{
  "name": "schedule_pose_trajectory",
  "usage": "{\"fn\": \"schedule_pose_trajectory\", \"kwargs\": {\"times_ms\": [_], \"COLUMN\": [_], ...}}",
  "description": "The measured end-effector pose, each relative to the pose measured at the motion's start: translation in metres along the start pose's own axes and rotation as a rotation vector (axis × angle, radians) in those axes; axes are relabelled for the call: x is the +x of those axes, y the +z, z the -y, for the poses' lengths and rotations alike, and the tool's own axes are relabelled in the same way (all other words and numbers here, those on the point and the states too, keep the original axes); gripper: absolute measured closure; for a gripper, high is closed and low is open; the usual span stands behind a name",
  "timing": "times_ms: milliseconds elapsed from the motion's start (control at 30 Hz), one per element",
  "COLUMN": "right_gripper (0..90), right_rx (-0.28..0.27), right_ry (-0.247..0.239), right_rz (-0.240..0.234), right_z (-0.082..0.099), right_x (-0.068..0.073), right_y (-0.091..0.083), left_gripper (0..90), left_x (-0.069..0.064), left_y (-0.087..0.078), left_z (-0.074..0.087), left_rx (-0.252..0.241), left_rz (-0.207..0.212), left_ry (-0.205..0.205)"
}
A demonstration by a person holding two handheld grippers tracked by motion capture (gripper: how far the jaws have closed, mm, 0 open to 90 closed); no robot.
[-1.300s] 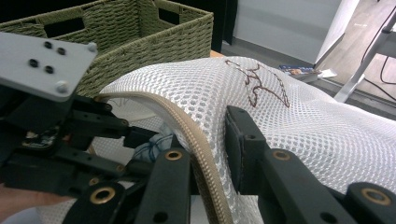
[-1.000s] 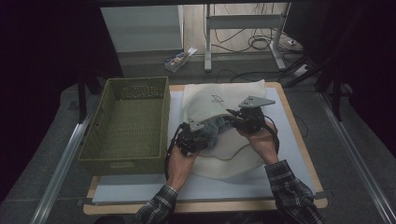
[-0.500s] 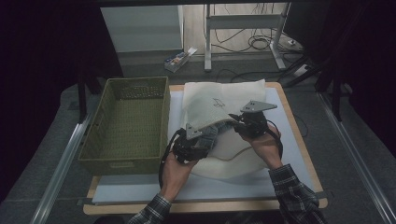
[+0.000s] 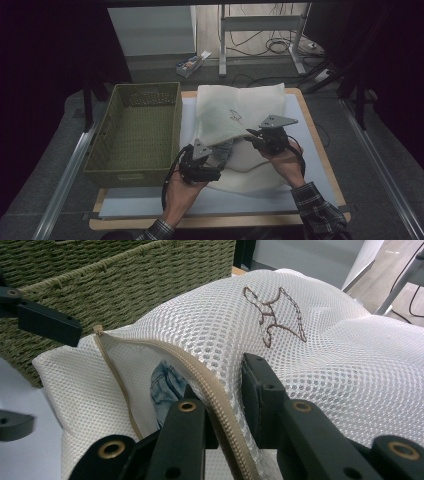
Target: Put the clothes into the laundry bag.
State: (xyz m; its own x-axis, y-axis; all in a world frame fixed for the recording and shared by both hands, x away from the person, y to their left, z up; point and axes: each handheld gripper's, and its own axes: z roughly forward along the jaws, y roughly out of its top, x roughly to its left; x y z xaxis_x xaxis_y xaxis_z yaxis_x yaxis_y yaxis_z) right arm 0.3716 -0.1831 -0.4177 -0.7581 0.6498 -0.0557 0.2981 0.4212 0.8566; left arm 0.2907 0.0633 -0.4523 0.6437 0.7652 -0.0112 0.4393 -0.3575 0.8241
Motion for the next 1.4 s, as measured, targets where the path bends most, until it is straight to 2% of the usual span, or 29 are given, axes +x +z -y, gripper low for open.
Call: {"fn": "schedule_pose_trajectory", "kwargs": {"times_ms": [233,333,533,767,1033,1200,1400], "right_gripper": [78.7,78.7,78.8,79.1,79.8,79.8,79.8], "right_rx": [-0.002,-0.006,-0.002,0.006,0.012,0.018,0.035], "right_ry": [-0.012,-0.007,-0.008,-0.014,-0.026,-0.030,-0.034], "right_rz": [0.005,0.004,0.005,0.009,0.018,0.020,0.018], "right_z": [0.003,0.005,0.009,0.013,0.017,0.021,0.027], "right_x": [0.006,0.009,0.011,0.014,0.015,0.015,0.017], "right_y": [0.000,-0.001,-0.002,-0.004,-0.006,-0.007,-0.007], "left_gripper": [21.8,20.5,16.2,12.1,11.6,10.8,11.8], "left_x": [-0.001,-0.002,0.001,0.004,0.002,0.002,0.000], "left_y": [-0.006,-0.008,-0.011,-0.015,-0.020,-0.025,-0.027], "left_z": [0.012,0.015,0.026,0.034,0.042,0.048,0.059], "left_rx": [-0.007,0.005,0.003,0.007,0.001,0.009,0.044], "left_rz": [0.037,0.052,0.055,0.065,0.104,0.093,0.054], "left_ry": [-0.018,-0.025,-0.042,-0.091,-0.089,-0.096,-0.031]}}
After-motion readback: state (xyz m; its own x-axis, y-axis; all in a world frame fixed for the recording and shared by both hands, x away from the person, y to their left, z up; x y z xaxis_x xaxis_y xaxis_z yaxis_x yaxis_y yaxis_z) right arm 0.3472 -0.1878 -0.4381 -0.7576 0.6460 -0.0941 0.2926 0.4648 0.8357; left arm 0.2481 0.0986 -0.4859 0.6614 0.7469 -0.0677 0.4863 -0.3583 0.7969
